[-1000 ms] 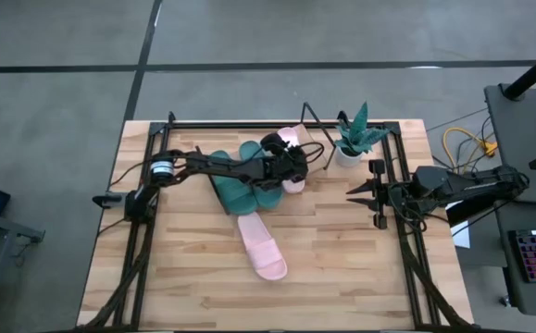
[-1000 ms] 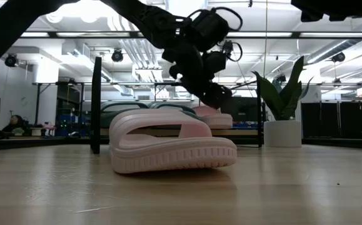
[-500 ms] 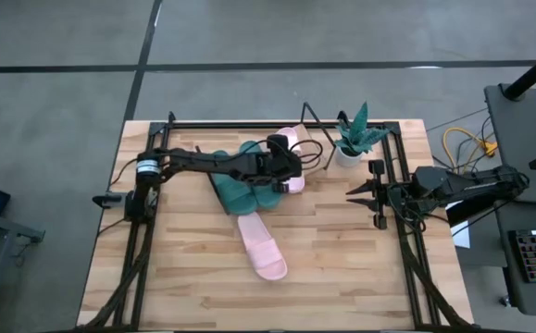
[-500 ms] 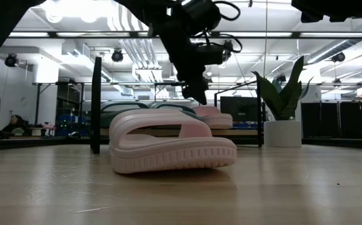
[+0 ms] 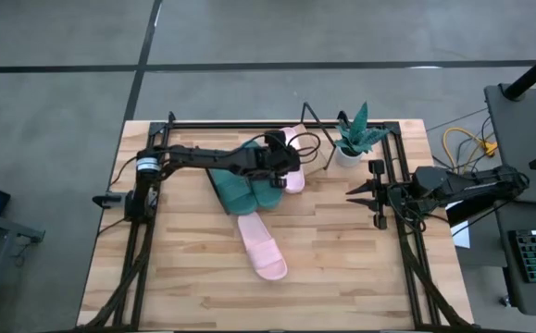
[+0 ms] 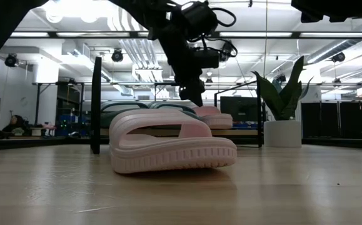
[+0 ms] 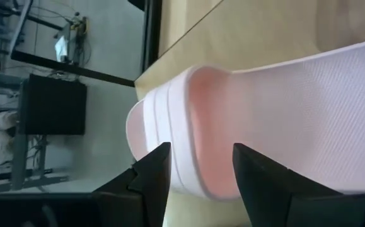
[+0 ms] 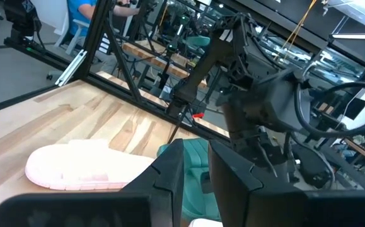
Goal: Pick and place slides into the shelf
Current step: Put the left pink slide on the shelf
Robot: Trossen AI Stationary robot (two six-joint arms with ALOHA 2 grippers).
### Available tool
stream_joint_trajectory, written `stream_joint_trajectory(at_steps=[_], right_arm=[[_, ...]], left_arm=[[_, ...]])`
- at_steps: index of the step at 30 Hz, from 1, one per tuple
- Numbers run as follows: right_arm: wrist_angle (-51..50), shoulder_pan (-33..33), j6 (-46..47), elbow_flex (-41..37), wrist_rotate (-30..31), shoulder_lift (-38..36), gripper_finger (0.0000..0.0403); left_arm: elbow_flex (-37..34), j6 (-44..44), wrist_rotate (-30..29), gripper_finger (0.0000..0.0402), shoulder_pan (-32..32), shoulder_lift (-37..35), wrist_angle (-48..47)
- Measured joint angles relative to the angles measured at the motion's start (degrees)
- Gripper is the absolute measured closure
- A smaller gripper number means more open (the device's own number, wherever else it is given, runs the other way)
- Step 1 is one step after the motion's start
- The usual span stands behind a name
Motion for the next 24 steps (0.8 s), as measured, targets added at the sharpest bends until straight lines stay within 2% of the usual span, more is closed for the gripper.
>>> stream_joint_trajectory(at_steps=[5, 24], right_arm=[[0.0, 0.0, 0.0, 0.0, 0.0, 0.0, 0.0339], [0.04, 0.0, -0.01, 0.0, 0.0, 0.01, 0.0339]], left_arm=[[-0.05, 0.0, -1.89, 0.0247, 1.09, 0.0, -0.03], [-0.28, -0.11, -1.21, 0.0247, 2.33, 1.16, -0.55]])
